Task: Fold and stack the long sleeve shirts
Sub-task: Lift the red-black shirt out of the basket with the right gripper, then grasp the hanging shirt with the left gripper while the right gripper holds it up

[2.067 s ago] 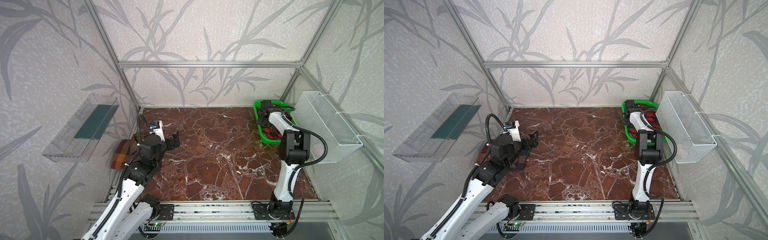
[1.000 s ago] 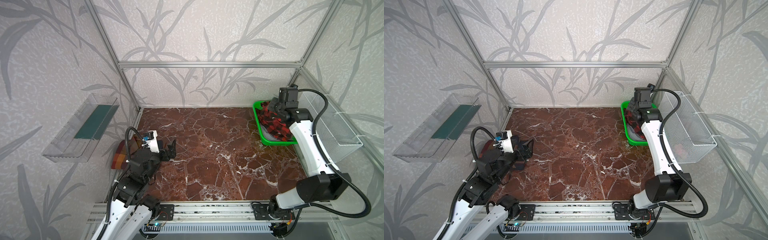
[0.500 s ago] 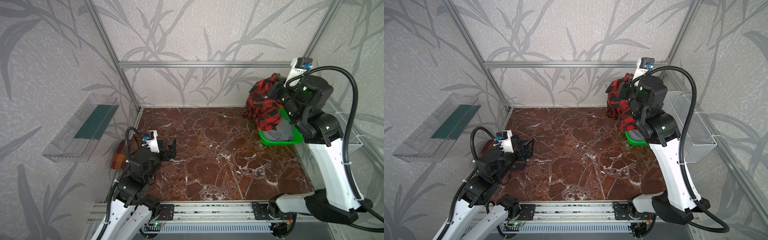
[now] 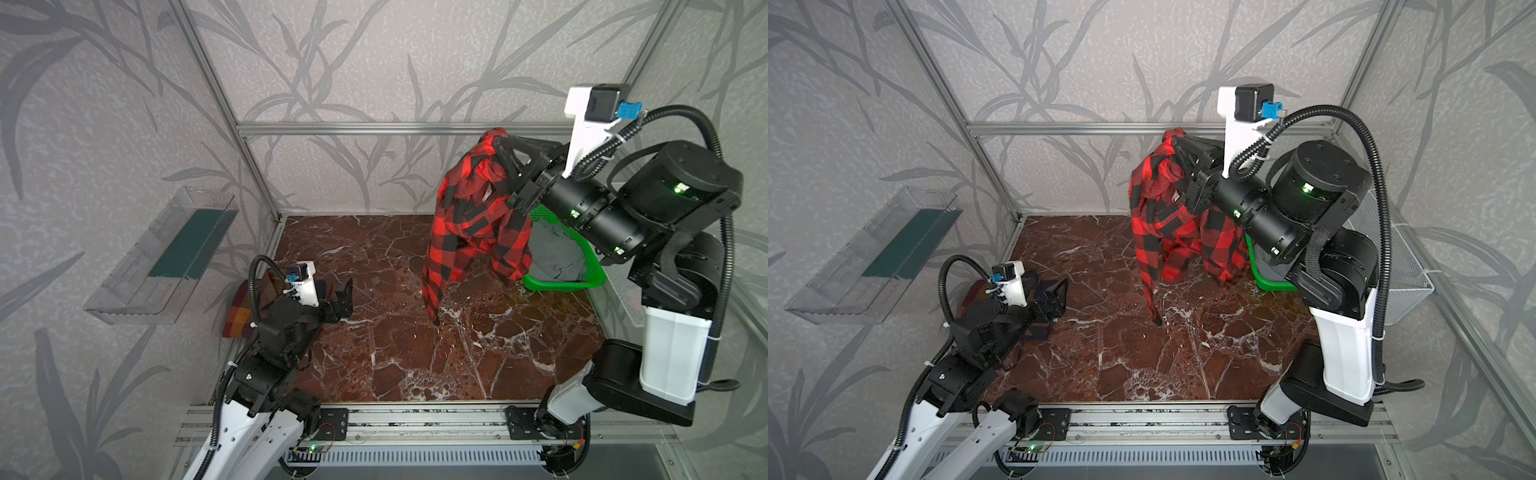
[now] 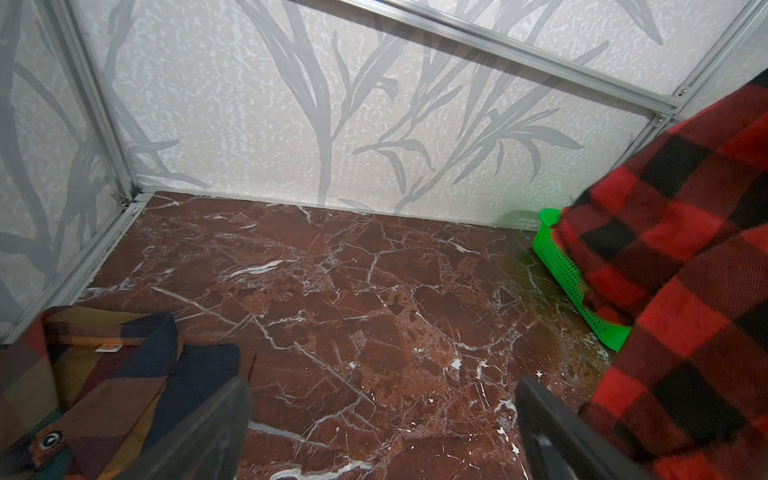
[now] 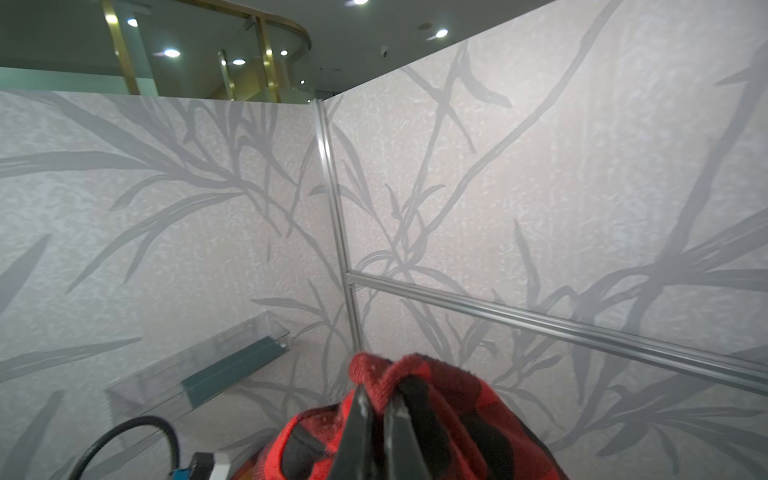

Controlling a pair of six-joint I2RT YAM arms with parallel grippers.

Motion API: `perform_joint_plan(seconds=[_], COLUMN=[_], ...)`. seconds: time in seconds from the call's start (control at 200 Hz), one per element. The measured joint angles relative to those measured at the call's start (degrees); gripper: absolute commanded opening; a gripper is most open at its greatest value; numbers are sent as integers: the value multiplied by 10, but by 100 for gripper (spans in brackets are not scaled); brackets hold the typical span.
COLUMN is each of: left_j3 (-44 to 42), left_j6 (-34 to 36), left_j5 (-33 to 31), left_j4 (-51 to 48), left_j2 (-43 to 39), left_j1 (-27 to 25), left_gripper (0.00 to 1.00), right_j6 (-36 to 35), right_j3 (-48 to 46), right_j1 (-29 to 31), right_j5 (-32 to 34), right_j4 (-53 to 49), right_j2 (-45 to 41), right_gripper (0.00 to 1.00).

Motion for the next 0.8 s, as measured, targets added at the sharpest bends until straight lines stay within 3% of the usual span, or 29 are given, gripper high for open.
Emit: perform_joint_plan(seconds=[0.22,0.36,0.585,0.8], left_j3=[-85,-97,-97,-91], left_j6=[19,26,15,15], left_j5=[117,169,267,294], left_j4=[94,133,161,169], left_j2=[-91,-103,-62,-33], left_j1=[-11,-17,-42,-90], left_gripper=[99,99,99,99], right_j6=[31,46,55,70], right_j3=[11,3,-110,-126], right_j1=[3,3,3,3], right_j5=[-91,-132,-108,-67], right_j4=[-55,-81,-83,-82], right_j2=[40,54,21,19], right_gripper=[0,0,0,0])
